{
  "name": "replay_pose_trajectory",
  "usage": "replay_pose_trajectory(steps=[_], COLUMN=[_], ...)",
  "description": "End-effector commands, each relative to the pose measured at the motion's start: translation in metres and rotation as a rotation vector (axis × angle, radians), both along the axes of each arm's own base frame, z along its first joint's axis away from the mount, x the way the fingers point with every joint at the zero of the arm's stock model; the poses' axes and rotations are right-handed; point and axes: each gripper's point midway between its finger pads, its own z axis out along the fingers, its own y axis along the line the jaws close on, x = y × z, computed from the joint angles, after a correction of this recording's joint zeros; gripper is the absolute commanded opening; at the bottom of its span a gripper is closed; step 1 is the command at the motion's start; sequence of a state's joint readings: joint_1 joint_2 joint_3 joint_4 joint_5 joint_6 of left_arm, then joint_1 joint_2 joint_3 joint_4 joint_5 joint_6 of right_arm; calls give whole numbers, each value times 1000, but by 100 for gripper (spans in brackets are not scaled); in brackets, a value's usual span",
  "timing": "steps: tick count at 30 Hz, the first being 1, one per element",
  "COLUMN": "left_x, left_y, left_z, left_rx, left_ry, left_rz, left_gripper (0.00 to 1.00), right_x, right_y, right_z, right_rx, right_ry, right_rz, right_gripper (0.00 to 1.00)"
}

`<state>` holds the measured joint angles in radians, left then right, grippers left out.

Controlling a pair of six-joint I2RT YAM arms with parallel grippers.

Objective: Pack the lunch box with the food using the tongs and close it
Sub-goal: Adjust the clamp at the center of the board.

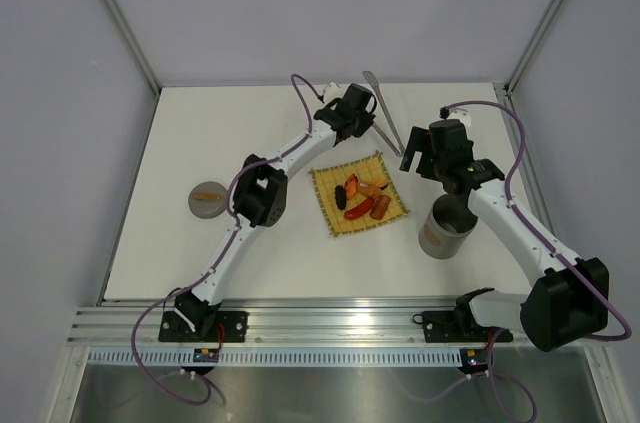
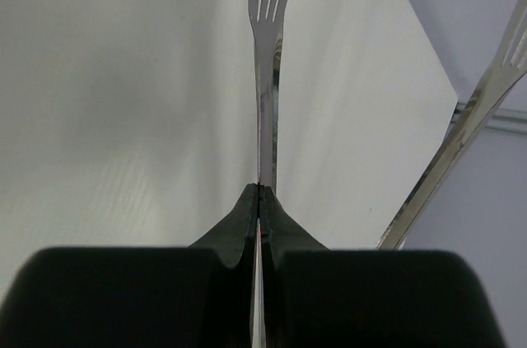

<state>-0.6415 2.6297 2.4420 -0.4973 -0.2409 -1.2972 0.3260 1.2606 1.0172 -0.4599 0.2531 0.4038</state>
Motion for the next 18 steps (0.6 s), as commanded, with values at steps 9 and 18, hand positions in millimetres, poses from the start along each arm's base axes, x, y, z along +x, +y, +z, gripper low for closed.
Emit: replay_pose_trajectory(steps=[9,18], left_x=[-18,-28], left_y=[-53,-60], left_z=[10,31], left_rx=[-98,-101], left_ry=[-33,-63], left_rz=[-94,-182], left_gripper=[15,74], right_x=[-2,-4], right_y=[-9,-10], right_z=[13,22], right_rx=[3,8], right_ry=[-40,-44], right_rz=[-45,-59], right_gripper=[99,99])
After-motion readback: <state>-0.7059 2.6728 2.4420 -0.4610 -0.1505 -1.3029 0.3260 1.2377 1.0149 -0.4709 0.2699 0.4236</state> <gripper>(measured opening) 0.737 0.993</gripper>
